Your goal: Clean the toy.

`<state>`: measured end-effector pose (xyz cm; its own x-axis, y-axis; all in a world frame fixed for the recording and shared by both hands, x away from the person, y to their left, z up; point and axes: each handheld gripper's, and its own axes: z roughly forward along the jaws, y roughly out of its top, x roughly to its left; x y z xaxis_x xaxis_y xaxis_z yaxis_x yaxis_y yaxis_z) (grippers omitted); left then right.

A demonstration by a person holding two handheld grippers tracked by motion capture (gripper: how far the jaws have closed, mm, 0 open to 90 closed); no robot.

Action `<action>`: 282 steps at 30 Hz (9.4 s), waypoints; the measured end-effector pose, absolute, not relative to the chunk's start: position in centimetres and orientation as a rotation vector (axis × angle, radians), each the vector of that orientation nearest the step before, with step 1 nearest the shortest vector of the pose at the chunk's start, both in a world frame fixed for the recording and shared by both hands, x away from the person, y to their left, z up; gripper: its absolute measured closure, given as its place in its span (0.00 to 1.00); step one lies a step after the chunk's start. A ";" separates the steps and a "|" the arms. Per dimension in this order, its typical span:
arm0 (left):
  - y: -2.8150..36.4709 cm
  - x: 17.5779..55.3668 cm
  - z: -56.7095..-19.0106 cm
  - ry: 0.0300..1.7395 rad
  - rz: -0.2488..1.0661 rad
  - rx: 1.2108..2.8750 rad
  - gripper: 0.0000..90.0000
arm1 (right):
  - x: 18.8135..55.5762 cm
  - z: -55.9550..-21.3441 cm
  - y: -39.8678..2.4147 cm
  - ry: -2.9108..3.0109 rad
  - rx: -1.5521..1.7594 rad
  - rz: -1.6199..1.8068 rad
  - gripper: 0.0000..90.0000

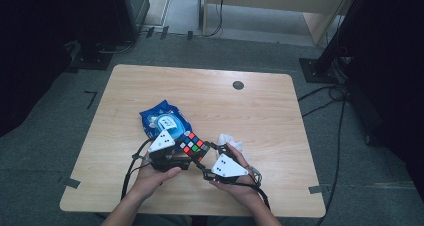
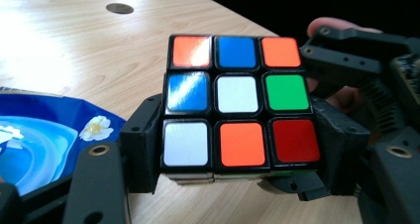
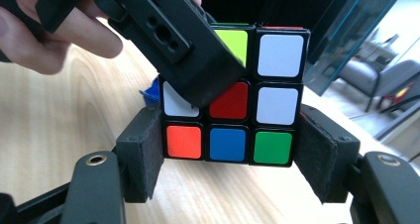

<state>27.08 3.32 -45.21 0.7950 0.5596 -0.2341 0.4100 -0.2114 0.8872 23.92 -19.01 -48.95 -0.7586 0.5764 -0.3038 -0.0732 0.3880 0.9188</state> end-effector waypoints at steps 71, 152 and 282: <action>3.0 25.3 -47.3 0.442 0.703 1.967 0.38 | 26.5 -44.5 -25.0 2.215 1.253 1.724 0.31; 1.8 24.5 -47.3 0.413 0.498 1.951 0.38 | 21.5 -41.1 -20.7 2.093 0.844 1.641 0.98; 4.5 26.7 -44.6 0.644 0.303 1.833 0.38 | 23.8 -48.5 -20.0 1.933 0.435 1.479 0.26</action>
<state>26.71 4.47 -44.63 0.8185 0.5652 -0.1033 0.2810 -0.2369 0.9300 23.81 -20.04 -48.50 -0.7296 0.6160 -0.2971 -0.1257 0.3062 0.9436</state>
